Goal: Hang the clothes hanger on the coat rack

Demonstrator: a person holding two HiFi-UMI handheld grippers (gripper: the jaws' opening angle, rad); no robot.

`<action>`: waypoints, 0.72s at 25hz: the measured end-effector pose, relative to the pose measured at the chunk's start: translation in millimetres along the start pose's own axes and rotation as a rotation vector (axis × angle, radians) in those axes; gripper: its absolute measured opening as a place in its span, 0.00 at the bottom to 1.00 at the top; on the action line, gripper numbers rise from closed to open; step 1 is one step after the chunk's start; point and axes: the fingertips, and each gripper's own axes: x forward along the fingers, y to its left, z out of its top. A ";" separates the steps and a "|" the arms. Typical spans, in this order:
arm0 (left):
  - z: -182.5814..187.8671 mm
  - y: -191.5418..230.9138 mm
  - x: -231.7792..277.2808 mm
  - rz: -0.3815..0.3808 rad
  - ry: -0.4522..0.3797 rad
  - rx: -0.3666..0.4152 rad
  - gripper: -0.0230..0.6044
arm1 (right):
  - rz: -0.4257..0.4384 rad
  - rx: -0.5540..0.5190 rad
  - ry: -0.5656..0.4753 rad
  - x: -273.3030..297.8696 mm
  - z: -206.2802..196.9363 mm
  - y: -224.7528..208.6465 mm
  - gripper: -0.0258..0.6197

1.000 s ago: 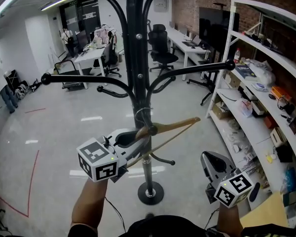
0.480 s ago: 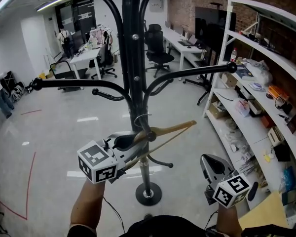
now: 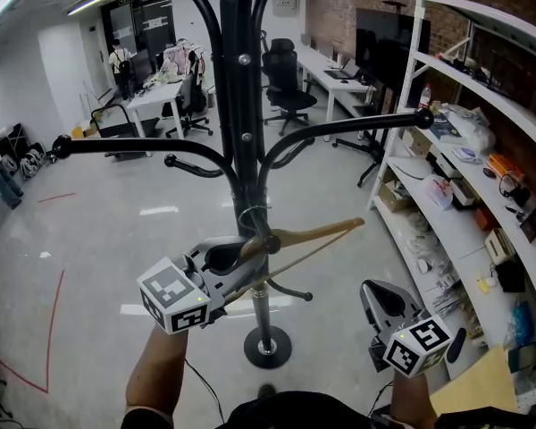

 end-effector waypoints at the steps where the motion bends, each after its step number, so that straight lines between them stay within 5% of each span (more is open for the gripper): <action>1: 0.1 -0.1 -0.1 0.006 0.000 0.008 0.12 | 0.000 -0.002 0.001 -1.0 -0.3 0.2 0.05; 9: 0.0 7.7 -7.5 0.107 -0.018 0.085 0.14 | 0.004 0.003 0.012 -11.6 -3.8 -0.4 0.05; 18: 2.4 9.5 -13.0 0.135 -0.008 0.162 0.19 | -0.002 0.002 0.019 -20.9 -5.3 -4.2 0.05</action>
